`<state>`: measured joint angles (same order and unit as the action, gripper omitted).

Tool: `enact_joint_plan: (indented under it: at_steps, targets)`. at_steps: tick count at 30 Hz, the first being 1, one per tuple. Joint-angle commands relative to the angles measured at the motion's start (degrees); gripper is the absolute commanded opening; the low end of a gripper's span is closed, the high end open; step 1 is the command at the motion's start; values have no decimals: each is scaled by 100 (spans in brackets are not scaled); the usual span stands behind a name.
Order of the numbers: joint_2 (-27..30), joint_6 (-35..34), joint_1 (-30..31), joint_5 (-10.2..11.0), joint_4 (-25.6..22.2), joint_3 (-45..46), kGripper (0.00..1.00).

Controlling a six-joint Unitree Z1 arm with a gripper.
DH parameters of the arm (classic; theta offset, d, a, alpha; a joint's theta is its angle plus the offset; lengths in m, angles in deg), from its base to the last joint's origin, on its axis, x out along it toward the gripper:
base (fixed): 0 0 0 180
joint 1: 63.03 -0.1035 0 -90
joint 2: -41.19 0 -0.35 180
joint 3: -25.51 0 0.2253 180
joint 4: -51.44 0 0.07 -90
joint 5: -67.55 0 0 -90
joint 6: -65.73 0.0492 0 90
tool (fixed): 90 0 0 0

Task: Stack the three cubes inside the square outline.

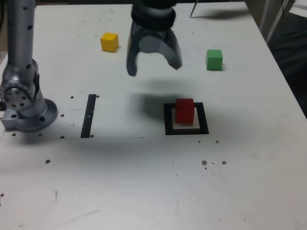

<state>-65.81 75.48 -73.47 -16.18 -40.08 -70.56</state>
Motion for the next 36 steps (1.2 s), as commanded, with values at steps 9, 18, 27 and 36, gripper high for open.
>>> enact_joint_plan:
  at_steps: [9, 18, 27, 36]
  targets:
    - [653, 957, -885, 356, 141, 523, 100]
    - [955, 2533, -2024, 572, 297, 709, 100]
    - [936, 3503, -3053, 1057, 479, 624, 99]
    - [586, 4429, -3832, 1241, 621, 358, 97]
